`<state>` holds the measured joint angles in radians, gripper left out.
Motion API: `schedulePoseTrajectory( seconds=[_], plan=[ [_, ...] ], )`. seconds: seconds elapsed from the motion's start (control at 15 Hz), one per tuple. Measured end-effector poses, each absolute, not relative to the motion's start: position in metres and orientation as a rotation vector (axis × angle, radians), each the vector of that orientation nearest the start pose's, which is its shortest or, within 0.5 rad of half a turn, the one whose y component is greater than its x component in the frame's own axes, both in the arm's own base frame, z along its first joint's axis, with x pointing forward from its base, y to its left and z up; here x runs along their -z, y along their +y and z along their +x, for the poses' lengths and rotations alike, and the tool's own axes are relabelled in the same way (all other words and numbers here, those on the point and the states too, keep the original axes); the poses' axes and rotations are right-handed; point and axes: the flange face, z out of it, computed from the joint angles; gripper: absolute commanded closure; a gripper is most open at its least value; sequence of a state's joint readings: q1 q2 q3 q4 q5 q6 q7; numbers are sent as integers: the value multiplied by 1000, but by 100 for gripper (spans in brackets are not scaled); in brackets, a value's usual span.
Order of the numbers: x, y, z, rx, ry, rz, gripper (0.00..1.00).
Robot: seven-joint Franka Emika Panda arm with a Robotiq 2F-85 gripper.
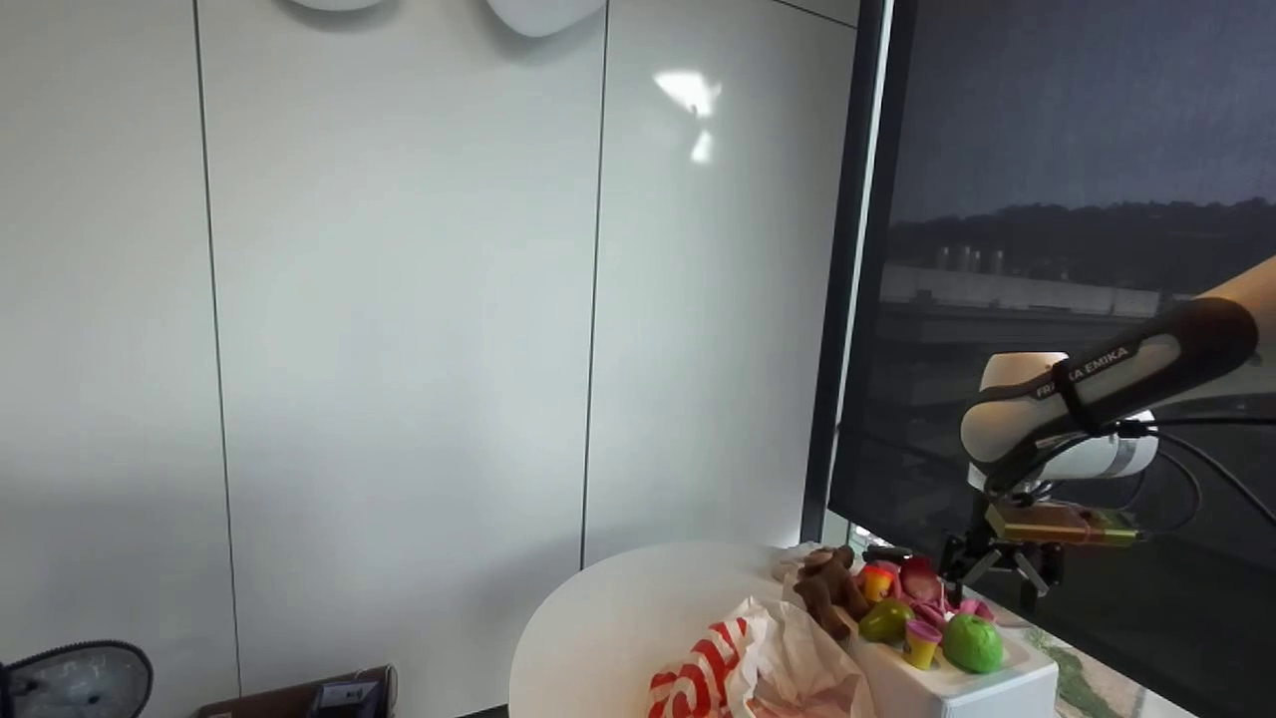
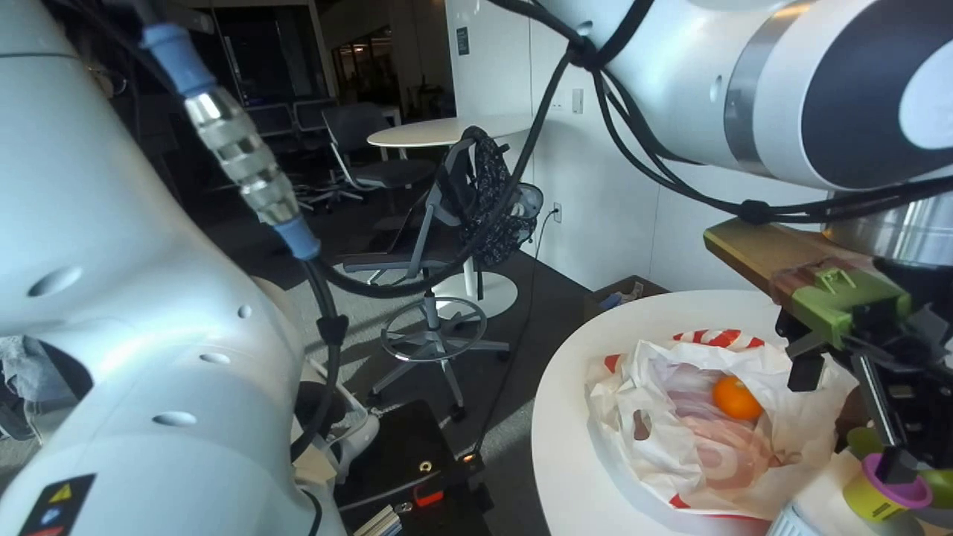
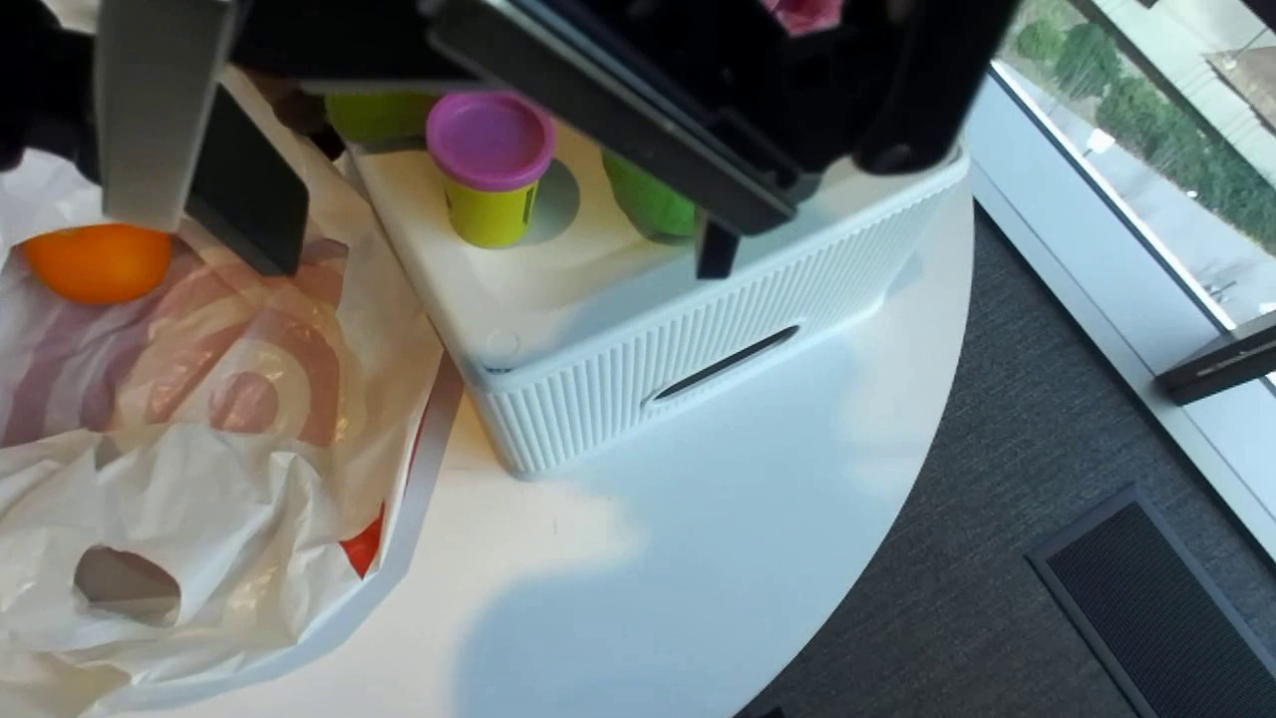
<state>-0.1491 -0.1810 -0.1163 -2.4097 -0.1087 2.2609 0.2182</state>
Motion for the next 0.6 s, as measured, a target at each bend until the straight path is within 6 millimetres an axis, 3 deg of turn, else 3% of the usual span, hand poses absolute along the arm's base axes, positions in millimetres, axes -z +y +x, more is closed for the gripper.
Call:
schedulePoseTrajectory(
  seconds=[0.33,0.6],
  plan=[
    [-348,-155,466,160,741,-3248,0],
    [-324,-167,473,133,790,-3267,0]
  ],
)
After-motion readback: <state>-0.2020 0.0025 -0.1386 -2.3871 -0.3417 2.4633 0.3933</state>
